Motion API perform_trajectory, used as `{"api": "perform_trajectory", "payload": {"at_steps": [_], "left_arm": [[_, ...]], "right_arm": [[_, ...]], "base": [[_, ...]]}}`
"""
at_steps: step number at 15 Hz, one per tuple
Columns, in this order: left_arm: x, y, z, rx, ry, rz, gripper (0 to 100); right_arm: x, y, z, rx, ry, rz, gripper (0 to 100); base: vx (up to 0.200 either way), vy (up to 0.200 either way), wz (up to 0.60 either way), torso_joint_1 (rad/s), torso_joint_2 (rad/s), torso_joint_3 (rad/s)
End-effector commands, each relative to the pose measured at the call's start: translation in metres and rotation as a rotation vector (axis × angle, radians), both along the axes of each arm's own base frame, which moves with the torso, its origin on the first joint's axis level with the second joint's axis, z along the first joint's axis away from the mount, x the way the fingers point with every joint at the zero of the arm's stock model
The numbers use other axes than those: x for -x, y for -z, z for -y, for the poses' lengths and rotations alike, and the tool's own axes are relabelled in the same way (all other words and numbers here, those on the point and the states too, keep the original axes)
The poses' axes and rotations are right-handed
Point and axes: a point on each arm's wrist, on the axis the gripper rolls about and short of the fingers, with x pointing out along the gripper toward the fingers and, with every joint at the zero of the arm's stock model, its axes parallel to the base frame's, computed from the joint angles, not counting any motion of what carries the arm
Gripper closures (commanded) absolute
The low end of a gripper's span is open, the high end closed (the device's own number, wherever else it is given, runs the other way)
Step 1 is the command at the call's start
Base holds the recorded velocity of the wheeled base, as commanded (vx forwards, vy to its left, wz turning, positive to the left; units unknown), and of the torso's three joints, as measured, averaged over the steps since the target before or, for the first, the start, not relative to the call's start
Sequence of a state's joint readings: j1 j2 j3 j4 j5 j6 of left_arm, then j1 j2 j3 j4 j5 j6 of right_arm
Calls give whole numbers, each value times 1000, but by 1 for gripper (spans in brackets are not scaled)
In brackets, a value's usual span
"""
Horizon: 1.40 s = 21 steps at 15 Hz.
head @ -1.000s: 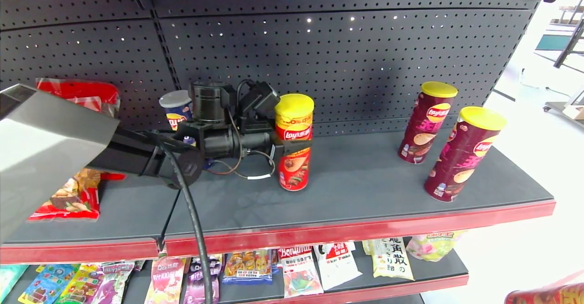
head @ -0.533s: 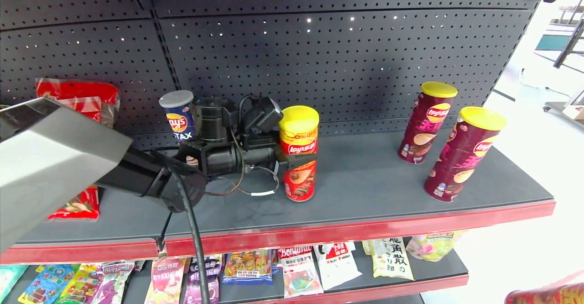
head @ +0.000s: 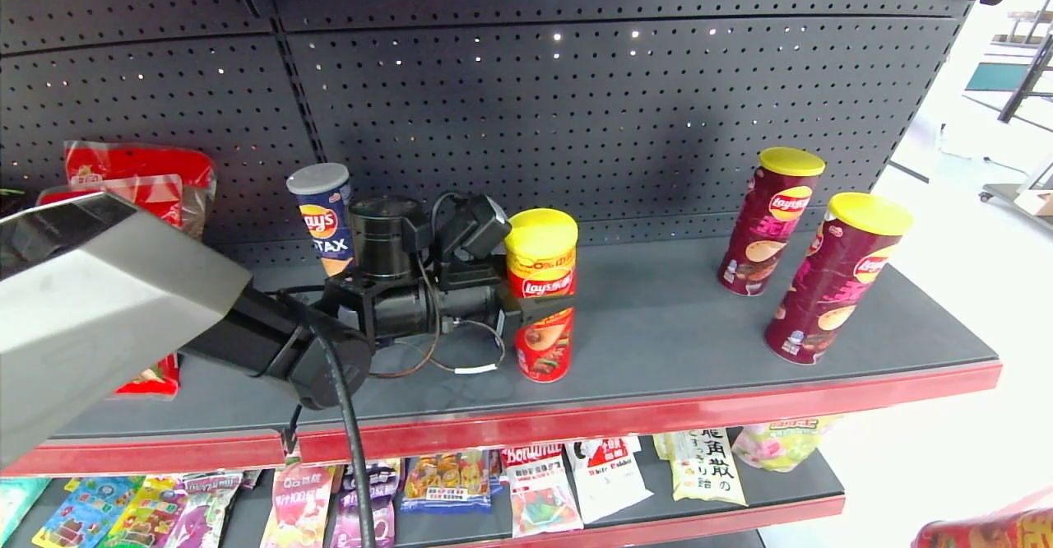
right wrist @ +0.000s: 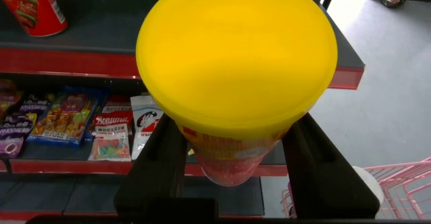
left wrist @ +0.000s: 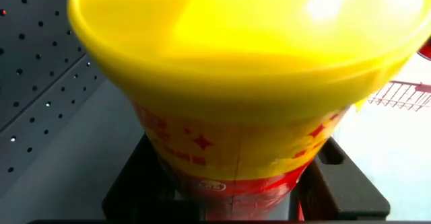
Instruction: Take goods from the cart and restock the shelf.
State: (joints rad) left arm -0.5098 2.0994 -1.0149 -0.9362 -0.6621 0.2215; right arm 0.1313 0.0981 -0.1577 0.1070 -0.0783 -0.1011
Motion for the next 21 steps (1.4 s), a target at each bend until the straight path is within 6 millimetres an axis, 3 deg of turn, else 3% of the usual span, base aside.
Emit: {"api": "perform_trajectory", "payload": {"at_steps": [1, 10, 13, 21], "left_arm": [[2, 2, 1, -4, 5, -9, 100], [10, -7, -3, 2, 1, -66, 100], [8, 2, -4, -11, -5, -83, 100], [9, 1, -3, -11, -16, -80, 100]], "right_arm": [[0, 1, 0, 1, -1, -5, 100], [0, 1, 0, 1, -1, -5, 100], [0, 0, 0, 0, -1, -2, 100], [0, 0, 0, 1, 1, -3, 100]], "base": [[0, 0, 0, 0, 0, 0], [0, 0, 0, 0, 0, 0], [0, 0, 0, 0, 0, 0], [0, 0, 0, 0, 0, 0]]}}
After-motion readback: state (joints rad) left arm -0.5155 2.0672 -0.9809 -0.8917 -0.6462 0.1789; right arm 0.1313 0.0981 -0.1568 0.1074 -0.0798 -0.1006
